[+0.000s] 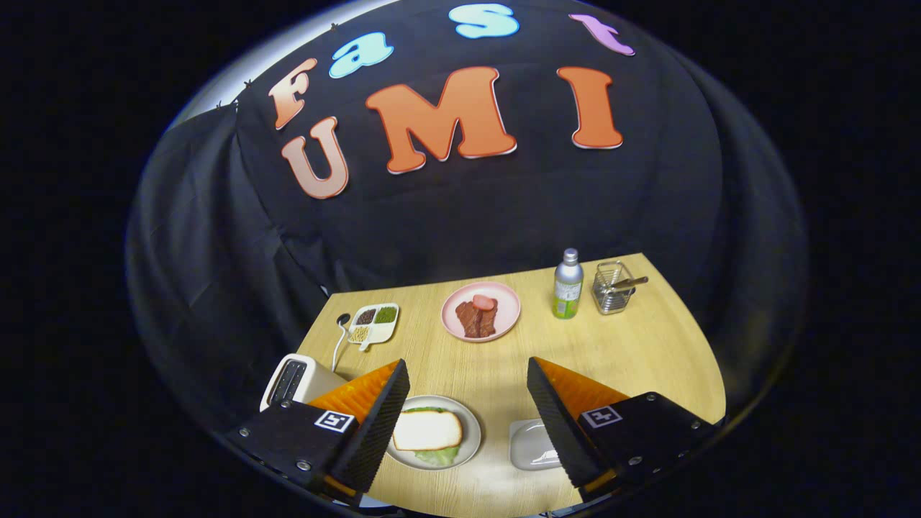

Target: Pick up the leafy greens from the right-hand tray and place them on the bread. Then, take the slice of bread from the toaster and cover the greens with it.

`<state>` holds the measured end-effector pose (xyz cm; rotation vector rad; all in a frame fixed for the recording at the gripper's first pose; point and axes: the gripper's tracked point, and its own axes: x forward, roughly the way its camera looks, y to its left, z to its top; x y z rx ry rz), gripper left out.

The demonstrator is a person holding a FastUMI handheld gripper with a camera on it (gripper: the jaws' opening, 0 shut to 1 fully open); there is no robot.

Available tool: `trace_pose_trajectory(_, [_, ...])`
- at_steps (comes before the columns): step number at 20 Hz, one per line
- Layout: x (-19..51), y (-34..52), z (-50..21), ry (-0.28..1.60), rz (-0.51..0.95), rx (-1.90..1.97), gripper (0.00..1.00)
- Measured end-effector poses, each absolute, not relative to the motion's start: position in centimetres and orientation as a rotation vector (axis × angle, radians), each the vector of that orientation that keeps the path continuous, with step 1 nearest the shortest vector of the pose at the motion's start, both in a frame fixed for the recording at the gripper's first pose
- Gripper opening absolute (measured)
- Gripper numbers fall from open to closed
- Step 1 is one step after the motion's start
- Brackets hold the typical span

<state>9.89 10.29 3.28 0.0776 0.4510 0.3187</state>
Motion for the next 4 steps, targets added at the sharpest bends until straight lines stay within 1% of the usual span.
trace_pose_trajectory(4, [9.2, 6.6, 5.7, 0.323, 0.226, 0.058, 0.98])
